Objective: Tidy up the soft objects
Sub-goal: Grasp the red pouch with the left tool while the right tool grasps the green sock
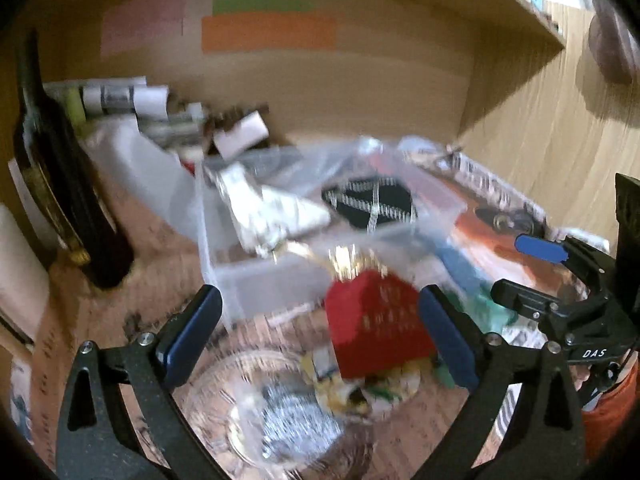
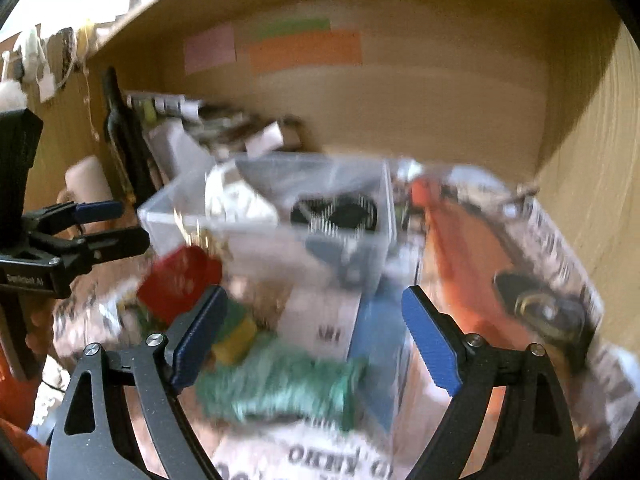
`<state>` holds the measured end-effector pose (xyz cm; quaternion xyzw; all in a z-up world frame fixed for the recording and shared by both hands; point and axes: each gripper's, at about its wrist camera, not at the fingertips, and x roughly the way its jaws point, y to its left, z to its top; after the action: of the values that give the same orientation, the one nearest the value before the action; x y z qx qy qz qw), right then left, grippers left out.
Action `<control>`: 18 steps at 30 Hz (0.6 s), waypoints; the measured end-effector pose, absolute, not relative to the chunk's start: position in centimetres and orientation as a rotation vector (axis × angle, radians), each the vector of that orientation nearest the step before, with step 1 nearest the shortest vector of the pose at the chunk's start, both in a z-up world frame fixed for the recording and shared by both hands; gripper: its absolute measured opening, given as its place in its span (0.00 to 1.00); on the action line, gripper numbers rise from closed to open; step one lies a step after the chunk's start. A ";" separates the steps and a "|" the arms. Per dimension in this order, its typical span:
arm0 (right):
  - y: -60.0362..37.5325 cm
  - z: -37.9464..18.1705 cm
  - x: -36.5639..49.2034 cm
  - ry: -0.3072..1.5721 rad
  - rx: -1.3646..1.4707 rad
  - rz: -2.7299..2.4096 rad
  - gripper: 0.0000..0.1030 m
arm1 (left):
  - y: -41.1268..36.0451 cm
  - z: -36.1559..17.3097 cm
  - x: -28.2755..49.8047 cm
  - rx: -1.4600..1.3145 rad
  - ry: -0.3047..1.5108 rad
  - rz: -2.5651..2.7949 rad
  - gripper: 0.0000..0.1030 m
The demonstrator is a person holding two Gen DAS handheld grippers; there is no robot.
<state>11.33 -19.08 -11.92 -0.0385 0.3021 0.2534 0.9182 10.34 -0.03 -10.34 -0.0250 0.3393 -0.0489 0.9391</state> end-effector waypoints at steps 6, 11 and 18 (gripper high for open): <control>-18.7 -15.1 10.4 0.739 -0.074 0.549 0.85 | -1.1 -12.1 10.3 -0.067 0.733 -0.122 0.97; -18.1 -16.6 10.6 0.783 -0.099 0.551 0.84 | -1.8 -12.3 10.8 -0.074 0.721 -0.127 0.96; -18.6 -17.2 10.9 0.782 -0.072 0.565 0.56 | -2.5 -13.3 12.1 -0.064 0.741 -0.149 0.66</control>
<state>10.87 -18.55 -17.21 -0.0347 0.3759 0.2716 0.8853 12.06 -2.49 -13.27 -0.0311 0.3617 -0.0728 0.9289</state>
